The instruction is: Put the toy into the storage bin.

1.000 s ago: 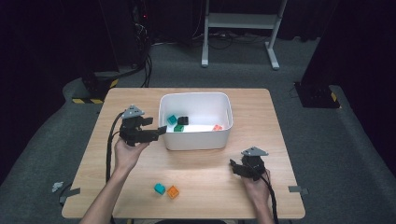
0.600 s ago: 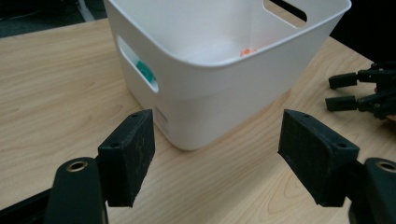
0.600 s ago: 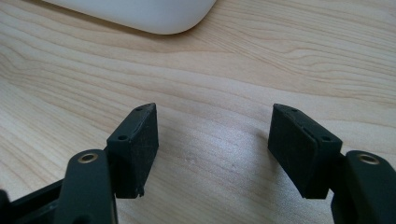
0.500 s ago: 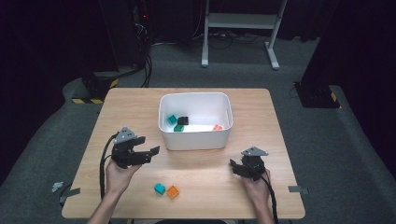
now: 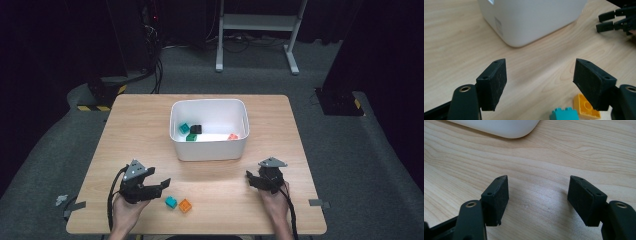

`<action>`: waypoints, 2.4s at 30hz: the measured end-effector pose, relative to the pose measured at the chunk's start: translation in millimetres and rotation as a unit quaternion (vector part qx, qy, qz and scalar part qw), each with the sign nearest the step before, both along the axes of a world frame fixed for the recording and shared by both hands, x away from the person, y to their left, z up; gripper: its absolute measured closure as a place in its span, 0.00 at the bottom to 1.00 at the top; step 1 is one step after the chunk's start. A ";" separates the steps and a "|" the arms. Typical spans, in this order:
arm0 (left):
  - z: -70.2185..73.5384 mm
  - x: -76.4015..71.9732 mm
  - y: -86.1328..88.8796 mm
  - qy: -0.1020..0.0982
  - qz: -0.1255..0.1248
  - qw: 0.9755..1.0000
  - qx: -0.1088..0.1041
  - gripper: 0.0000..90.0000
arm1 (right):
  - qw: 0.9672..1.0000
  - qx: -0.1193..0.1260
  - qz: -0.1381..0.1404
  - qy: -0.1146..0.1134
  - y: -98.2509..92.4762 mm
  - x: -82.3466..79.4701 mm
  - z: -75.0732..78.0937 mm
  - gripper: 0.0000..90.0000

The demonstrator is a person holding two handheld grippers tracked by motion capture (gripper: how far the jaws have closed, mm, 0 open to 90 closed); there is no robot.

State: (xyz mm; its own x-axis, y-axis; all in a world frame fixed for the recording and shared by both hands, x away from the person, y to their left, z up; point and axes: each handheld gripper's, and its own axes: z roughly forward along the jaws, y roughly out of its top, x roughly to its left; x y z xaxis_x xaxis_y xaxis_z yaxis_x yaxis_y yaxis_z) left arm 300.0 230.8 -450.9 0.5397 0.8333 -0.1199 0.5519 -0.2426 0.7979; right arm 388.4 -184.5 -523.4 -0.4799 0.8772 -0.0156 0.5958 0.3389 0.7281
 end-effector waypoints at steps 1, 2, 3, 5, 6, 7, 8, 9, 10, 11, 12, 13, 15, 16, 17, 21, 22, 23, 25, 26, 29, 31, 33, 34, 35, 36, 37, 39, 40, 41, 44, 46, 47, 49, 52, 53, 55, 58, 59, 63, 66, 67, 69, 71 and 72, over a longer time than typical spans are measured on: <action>-5.5 -4.2 -0.6 0.004 0.000 1.000 -0.001 0.30 | 1.000 0.000 0.000 0.000 0.0 0.0 0.0 0.37; -5.5 -4.2 -0.6 0.004 0.000 1.000 -0.001 0.30 | 1.000 0.000 0.000 0.000 0.0 0.0 0.0 0.37; -9.8 -7.9 -1.6 0.007 -0.001 1.000 -0.004 0.30 | 1.000 0.000 0.000 0.000 0.0 0.0 0.0 0.37; -13.5 -11.0 -2.1 0.011 -0.004 1.000 -0.012 0.30 | 1.000 0.000 0.000 0.000 0.0 0.0 0.0 0.37; -13.5 -11.0 -2.1 0.011 -0.004 1.000 -0.012 0.30 | 1.000 0.000 0.000 0.000 0.0 0.0 0.0 0.37; -15.2 -12.4 -2.8 0.012 -0.005 1.000 -0.013 0.30 | 1.000 0.000 -0.001 0.001 0.0 -0.1 0.0 0.37; -16.8 -13.9 -3.7 0.014 -0.007 1.000 -0.013 0.30 | 1.000 0.000 0.000 0.000 0.0 0.0 0.0 0.37; -20.5 -16.6 -5.6 0.017 -0.008 1.000 -0.014 0.30 | 1.000 0.000 0.000 0.000 0.0 0.0 0.0 0.37; -20.5 -16.6 -5.6 0.017 -0.008 1.000 -0.014 0.30 | 1.000 0.000 0.000 0.000 0.0 0.0 0.0 0.37; -24.2 -19.1 -7.7 0.019 -0.010 1.000 -0.014 0.30 | 1.000 0.000 0.000 0.001 0.0 0.0 0.0 0.37; -24.2 -19.1 -7.7 0.019 -0.010 1.000 -0.014 0.30 | 1.000 0.000 0.000 0.001 0.0 0.0 0.0 0.37; -27.8 -21.1 -10.4 0.023 -0.013 1.000 -0.015 0.30 | 1.000 0.000 0.000 0.000 0.0 0.0 0.0 0.37; -31.9 -22.8 -13.8 0.026 -0.015 0.999 -0.013 0.30 | 1.000 0.000 0.000 0.000 0.0 0.0 0.0 0.37; -31.9 -22.8 -13.8 0.026 -0.015 0.999 -0.013 0.31 | 1.000 0.000 -0.001 0.001 0.0 0.0 0.0 0.37; -36.5 -23.8 -16.6 0.032 -0.018 0.999 -0.010 0.31 | 1.000 0.000 0.000 0.000 0.0 0.0 0.0 0.37; -43.0 -24.5 -18.8 0.039 -0.018 0.999 -0.006 0.33 | 1.000 0.000 0.000 0.001 0.0 0.0 0.0 0.37; -44.9 -24.8 -19.4 0.040 -0.017 0.999 -0.006 0.33 | 1.000 0.000 0.000 0.001 0.0 0.0 0.0 0.37; -47.6 -25.5 -20.4 0.041 -0.016 0.999 -0.003 0.34 | 1.000 0.000 0.000 0.001 0.0 0.0 0.0 0.37; -48.9 -25.9 -21.2 0.040 -0.017 0.999 -0.001 0.35 | 1.000 0.000 0.000 0.001 0.0 0.0 0.0 0.37; -50.0 -26.3 -21.9 0.041 -0.017 0.999 0.000 0.38 | 1.000 0.000 -0.001 0.001 0.0 0.0 0.0 0.37; -54.8 -25.9 -23.9 0.046 -0.023 0.999 0.004 0.43 | 1.000 0.000 0.000 0.001 0.0 0.0 0.0 0.37; -56.9 -25.7 -24.5 0.047 -0.024 0.999 0.005 0.45 | 1.000 0.000 0.000 0.001 0.0 0.0 0.0 0.37; -58.4 -26.1 -25.1 0.046 -0.026 0.999 0.008 0.48 | 1.000 0.000 0.000 0.001 0.0 0.0 0.0 0.37; -59.0 -26.3 -25.4 0.046 -0.027 0.999 0.009 0.49 | 1.000 0.000 0.000 0.000 0.0 0.0 0.0 0.37; -59.5 -26.4 -25.5 0.046 -0.027 0.999 0.008 0.51 | 1.000 0.000 0.000 0.000 0.0 0.0 0.0 0.37; -59.9 -26.3 -25.3 0.047 -0.028 0.998 0.009 0.52 | 1.000 0.000 0.000 0.000 0.0 0.1 0.0 0.37; -60.4 -26.2 -25.3 0.047 -0.028 0.998 0.008 0.53 | 1.000 0.000 0.000 0.000 0.0 0.0 0.0 0.37; -60.7 -26.2 -25.2 0.048 -0.028 0.998 0.009 0.54 | 1.000 0.000 0.000 0.000 0.0 0.0 0.0 0.37; -61.2 -26.2 -25.2 0.047 -0.029 0.998 0.010 0.56 | 1.000 0.000 0.000 0.000 0.0 0.0 0.0 0.37; -61.4 -26.2 -25.4 0.047 -0.029 0.998 0.010 0.57 | 1.000 0.000 0.000 0.000 0.0 0.0 0.0 0.37; -61.8 -26.2 -25.7 0.046 -0.031 0.998 0.013 0.59 | 1.000 0.000 0.000 0.001 0.0 0.0 0.0 0.37; -62.4 -26.3 -26.3 0.046 -0.032 0.998 0.014 0.60 | 1.000 0.000 0.000 0.001 0.0 0.0 0.0 0.37; -62.5 -26.3 -26.4 0.045 -0.032 0.998 0.013 0.60 | 1.000 0.000 0.000 0.001 0.0 0.0 0.0 0.37; -62.2 -26.3 -26.2 0.044 -0.032 0.998 0.014 0.61 | 1.000 0.000 0.000 0.000 0.0 0.1 0.0 0.37; -61.8 -26.5 -25.7 0.042 -0.032 0.999 0.013 0.63 | 1.000 0.000 0.000 0.001 0.0 0.0 0.0 0.37; -61.7 -26.7 -25.5 0.042 -0.032 0.999 0.012 0.63 | 1.000 0.000 0.000 0.000 0.0 0.0 0.0 0.37; -61.7 -27.1 -25.3 0.040 -0.031 0.999 0.011 0.63 | 1.000 0.000 0.000 0.000 -0.1 0.1 0.0 0.37; -61.3 -27.2 -24.9 0.039 -0.031 0.999 0.011 0.64 | 1.000 0.000 0.000 0.000 0.0 0.1 0.0 0.37; -61.0 -27.7 -25.1 0.035 -0.031 0.999 0.012 0.64 | 1.000 0.000 0.000 0.000 0.0 0.1 0.0 0.37; -60.7 -27.5 -25.4 0.033 -0.031 0.999 0.012 0.65 | 1.000 0.000 0.000 0.001 0.0 0.0 0.0 0.37; -60.0 -27.6 -25.1 0.031 -0.031 0.999 0.011 0.65 | 1.000 0.000 0.000 0.001 0.0 0.0 0.0 0.37; -59.5 -27.6 -24.9 0.030 -0.032 0.999 0.011 0.65 | 1.000 0.000 0.000 0.001 0.0 0.0 0.0 0.37; -58.5 -27.4 -24.7 0.030 -0.032 0.999 0.010 0.65 | 1.000 0.000 0.000 0.000 -0.1 0.1 0.0 0.37; -56.7 -26.4 -24.0 0.029 -0.033 0.999 0.013 0.65 | 1.000 0.000 0.000 0.001 0.0 0.0 0.0 0.37; -56.7 -26.4 -24.0 0.029 -0.033 0.999 0.013 0.65 | 1.000 0.000 0.000 0.000 0.0 0.1 0.0 0.37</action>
